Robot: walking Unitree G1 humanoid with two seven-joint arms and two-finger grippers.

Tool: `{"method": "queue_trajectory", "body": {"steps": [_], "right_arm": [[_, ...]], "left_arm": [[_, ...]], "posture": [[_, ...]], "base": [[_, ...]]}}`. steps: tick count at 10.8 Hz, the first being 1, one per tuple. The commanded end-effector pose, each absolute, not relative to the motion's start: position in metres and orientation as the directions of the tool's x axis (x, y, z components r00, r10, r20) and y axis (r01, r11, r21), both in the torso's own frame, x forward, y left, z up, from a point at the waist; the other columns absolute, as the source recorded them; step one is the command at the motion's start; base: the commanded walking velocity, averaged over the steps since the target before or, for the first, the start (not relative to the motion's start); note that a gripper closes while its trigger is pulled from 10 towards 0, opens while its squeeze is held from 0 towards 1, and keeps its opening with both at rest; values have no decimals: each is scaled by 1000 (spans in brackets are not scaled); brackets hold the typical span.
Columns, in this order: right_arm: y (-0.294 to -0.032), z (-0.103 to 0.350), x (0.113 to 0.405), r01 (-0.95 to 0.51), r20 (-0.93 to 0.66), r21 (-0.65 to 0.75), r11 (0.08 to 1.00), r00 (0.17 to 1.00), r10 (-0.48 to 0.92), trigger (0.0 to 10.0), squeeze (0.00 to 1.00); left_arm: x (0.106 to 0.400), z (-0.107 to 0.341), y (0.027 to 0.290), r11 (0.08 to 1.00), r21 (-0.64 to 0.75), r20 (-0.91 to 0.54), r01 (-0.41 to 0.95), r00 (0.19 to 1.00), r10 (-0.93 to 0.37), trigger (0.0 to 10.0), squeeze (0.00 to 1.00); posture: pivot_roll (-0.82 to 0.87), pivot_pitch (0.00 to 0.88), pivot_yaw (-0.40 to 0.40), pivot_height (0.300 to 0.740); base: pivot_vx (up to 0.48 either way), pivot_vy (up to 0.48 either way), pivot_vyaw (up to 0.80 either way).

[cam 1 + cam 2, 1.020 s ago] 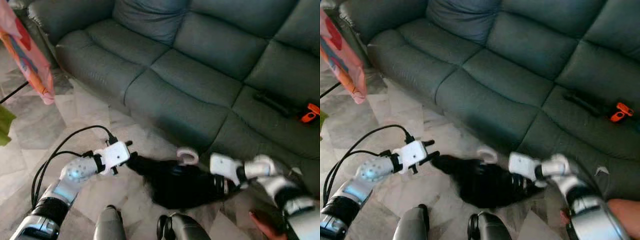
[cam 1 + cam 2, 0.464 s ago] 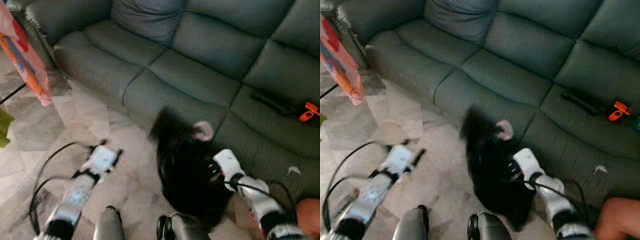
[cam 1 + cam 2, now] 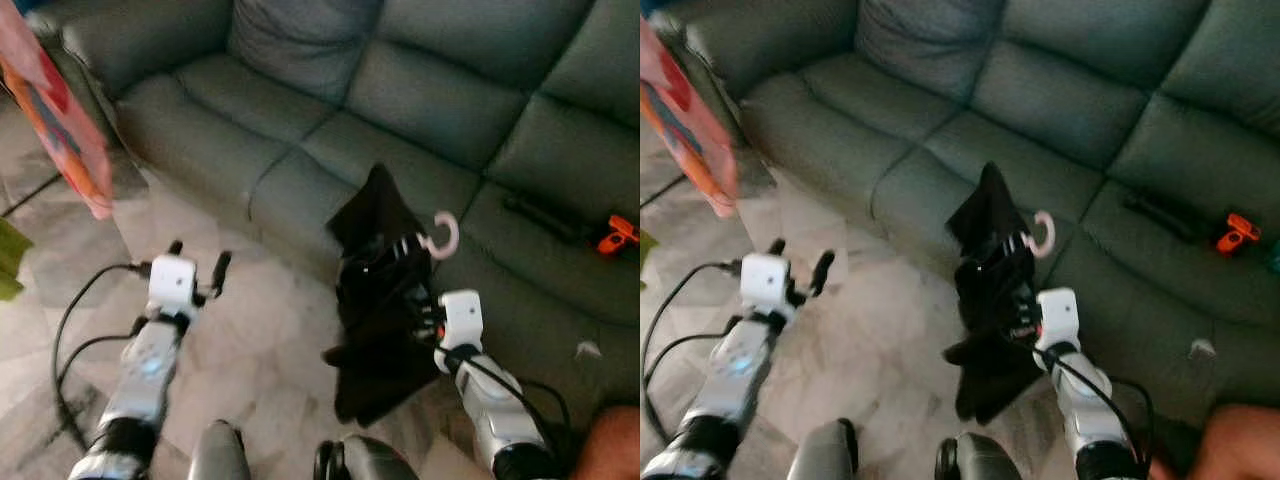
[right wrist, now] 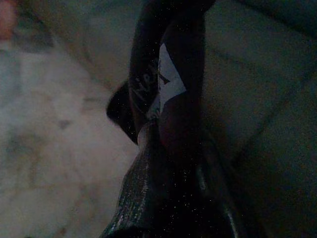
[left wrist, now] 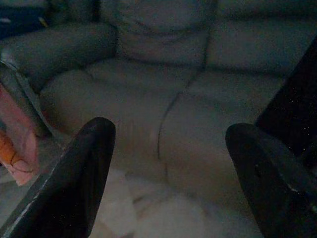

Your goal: Hang hanger

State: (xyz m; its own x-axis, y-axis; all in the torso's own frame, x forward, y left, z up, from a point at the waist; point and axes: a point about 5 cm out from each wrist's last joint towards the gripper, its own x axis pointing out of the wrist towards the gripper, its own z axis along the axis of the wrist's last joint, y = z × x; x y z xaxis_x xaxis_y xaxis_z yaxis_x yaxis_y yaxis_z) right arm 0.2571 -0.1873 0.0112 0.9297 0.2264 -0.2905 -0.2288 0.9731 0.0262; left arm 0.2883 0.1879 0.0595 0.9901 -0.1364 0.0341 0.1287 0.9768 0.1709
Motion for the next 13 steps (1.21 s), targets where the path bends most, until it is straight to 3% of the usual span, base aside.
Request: {"method": "queue_trajectory", "body": {"steps": [1,5,9,13], "right_arm": [[-184,25,266,-243,-221,34,970,944,244,10000,0],[-174,38,270,-322,-192,54,945,926,326,10000,0],[-158,35,266,-407,-206,43,913,890,406,10000,0],[-153,34,262,-446,-209,31,894,872,443,10000,0]], "left_arm": [[286,56,190,978,169,21,118,992,-123,10000,0],[287,57,188,982,151,20,114,993,-118,10000,0],[287,57,195,986,162,34,32,999,-38,10000,0],[270,41,200,993,109,-2,-36,999,36,10000,0]], "posture": [[-21,18,-90,740],[-20,30,-84,740],[-4,3,-84,740],[-11,13,-77,740]], "base": [[0,0,756],[63,0,750],[402,0,725],[426,0,648]]}}
